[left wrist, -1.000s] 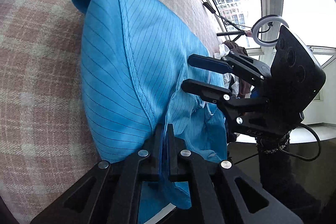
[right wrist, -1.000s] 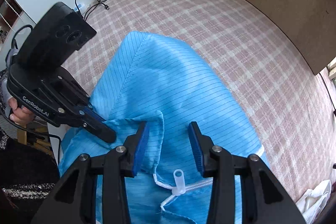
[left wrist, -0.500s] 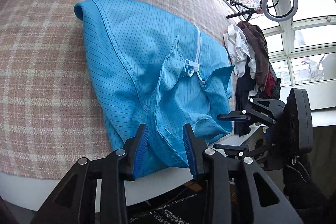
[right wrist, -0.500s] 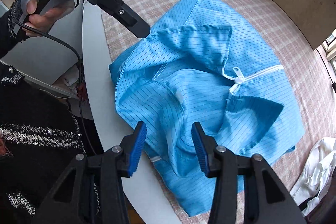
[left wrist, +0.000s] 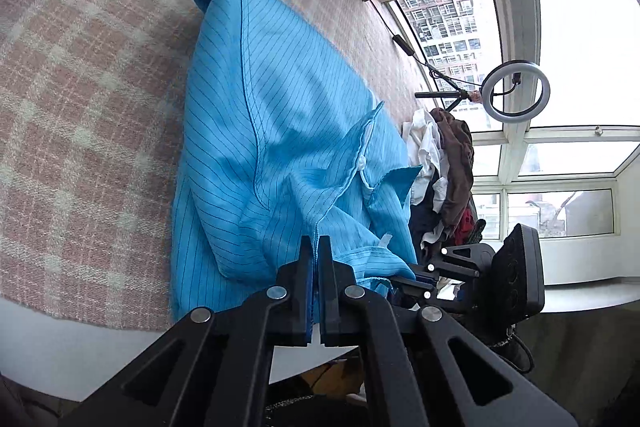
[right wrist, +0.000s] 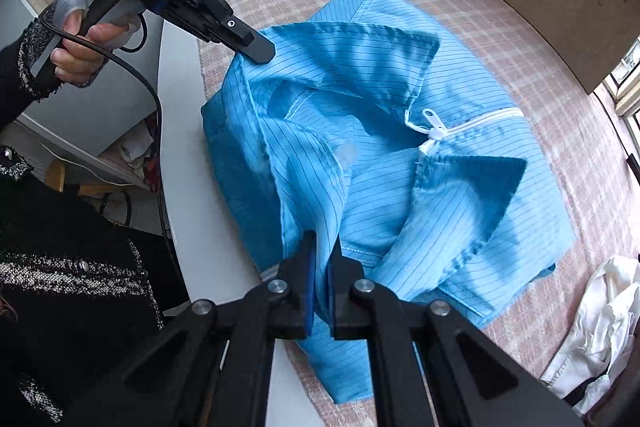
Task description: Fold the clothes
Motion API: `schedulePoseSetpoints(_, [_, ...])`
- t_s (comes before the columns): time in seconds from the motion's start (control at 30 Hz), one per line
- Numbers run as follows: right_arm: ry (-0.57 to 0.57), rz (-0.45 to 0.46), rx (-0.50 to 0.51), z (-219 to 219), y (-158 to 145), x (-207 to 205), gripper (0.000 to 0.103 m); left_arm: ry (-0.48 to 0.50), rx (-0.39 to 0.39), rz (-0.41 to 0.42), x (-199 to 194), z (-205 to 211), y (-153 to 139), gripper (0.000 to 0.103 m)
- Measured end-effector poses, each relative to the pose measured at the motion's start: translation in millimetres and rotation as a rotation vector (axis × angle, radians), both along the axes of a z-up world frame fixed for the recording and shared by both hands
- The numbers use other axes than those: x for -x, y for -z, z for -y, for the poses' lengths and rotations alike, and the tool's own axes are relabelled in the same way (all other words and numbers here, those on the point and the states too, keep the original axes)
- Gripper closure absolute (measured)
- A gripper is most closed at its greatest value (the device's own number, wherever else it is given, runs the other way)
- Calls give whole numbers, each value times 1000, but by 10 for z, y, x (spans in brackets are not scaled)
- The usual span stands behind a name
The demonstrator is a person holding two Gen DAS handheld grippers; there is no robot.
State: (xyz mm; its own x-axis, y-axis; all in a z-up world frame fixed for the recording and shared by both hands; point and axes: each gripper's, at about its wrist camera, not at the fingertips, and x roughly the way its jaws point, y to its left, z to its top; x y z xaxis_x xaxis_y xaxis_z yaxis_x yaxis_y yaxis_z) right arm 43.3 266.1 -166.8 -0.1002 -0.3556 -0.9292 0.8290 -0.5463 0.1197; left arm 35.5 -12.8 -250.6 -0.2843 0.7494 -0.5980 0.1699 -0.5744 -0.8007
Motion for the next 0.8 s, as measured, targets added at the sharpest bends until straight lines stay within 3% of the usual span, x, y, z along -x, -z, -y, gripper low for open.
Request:
schedulePoseSetpoints(0.07, [57, -5, 47, -102, -57, 36, 99, -29, 16, -24, -7, -14, -10, 102])
schedulePoseSetpoints(0.23, [87, 25, 35, 61, 134, 26, 100, 34, 133, 78, 24, -229, 194, 100])
schedulePoseSetpoints(0.3, [63, 7, 4, 144, 161, -34, 99, 39, 206, 89, -8, -273, 137, 89])
schedulePoseSetpoints(0.37, [41, -12, -4, 181, 134, -74, 99, 29, 263, 90, -84, -281, 38, 70])
schedulePoseSetpoints(0.53, [23, -33, -15, 224, 117, -92, 99, 16, 310, 124, -227, -410, -79, 69])
schedulePoseSetpoints(0.7, [-11, -63, -51, 251, 181, -107, 99, 44, 316, 224, -289, -672, 94, 69])
schedulePoseSetpoints(0.8, [-28, -85, -66, 272, 193, -144, 99, 20, 364, 239, -370, -752, 125, 69])
